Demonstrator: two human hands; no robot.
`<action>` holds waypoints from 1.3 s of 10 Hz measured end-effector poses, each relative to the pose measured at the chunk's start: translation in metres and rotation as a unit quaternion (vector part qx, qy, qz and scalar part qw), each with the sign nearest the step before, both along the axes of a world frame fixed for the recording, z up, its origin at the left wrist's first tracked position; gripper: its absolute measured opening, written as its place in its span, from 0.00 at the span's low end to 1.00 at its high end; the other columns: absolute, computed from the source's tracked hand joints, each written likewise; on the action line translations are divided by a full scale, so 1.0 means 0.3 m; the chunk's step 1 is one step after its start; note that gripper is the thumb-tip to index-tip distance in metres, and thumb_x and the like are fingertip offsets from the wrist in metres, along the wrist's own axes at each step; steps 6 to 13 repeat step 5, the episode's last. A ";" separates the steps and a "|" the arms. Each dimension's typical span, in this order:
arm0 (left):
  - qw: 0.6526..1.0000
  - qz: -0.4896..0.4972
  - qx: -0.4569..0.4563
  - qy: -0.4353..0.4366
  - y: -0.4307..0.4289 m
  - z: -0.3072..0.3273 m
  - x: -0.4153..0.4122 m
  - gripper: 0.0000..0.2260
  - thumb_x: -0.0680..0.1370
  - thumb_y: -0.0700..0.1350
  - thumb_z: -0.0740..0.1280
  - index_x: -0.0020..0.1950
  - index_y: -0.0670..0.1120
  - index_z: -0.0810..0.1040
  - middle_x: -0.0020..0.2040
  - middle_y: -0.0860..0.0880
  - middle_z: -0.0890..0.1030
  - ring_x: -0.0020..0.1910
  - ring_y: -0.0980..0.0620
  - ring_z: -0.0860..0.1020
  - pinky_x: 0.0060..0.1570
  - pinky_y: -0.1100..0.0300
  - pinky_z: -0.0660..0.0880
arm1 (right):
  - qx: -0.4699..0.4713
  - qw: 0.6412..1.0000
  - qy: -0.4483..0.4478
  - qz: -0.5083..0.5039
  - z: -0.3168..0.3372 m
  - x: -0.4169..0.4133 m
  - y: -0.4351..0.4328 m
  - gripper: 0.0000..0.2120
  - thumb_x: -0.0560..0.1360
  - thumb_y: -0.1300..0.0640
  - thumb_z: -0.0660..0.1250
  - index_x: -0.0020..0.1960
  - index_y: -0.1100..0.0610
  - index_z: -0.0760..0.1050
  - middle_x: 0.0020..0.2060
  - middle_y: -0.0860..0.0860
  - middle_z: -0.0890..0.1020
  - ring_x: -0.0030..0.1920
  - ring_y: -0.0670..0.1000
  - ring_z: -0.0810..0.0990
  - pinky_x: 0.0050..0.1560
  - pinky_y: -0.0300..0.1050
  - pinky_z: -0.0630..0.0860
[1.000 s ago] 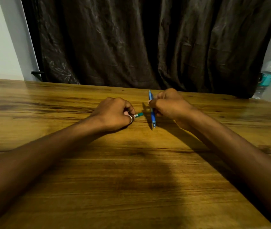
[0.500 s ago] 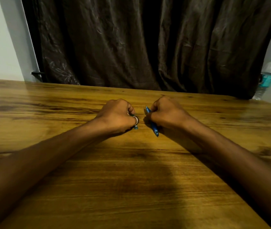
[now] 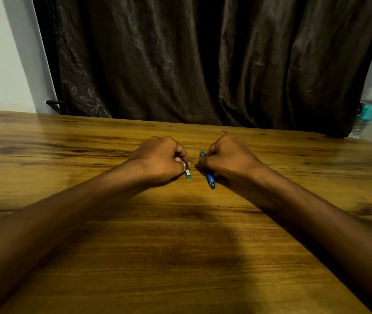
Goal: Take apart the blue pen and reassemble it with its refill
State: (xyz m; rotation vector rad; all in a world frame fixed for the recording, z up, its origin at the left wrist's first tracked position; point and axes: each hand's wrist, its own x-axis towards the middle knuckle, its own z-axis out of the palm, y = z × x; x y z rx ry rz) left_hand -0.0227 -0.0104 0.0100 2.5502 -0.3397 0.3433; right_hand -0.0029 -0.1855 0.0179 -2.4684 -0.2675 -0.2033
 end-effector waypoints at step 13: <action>0.999 -0.008 0.012 -0.039 -0.015 -0.033 -0.003 0.08 0.78 0.55 0.69 0.56 0.60 0.84 0.44 0.61 0.84 0.45 0.59 0.80 0.44 0.53 0.82 | -0.023 0.999 -0.036 0.021 -0.014 -0.009 0.011 0.15 0.71 0.49 0.75 0.34 0.60 0.84 0.31 0.58 0.85 0.37 0.59 0.86 0.36 0.61 0.82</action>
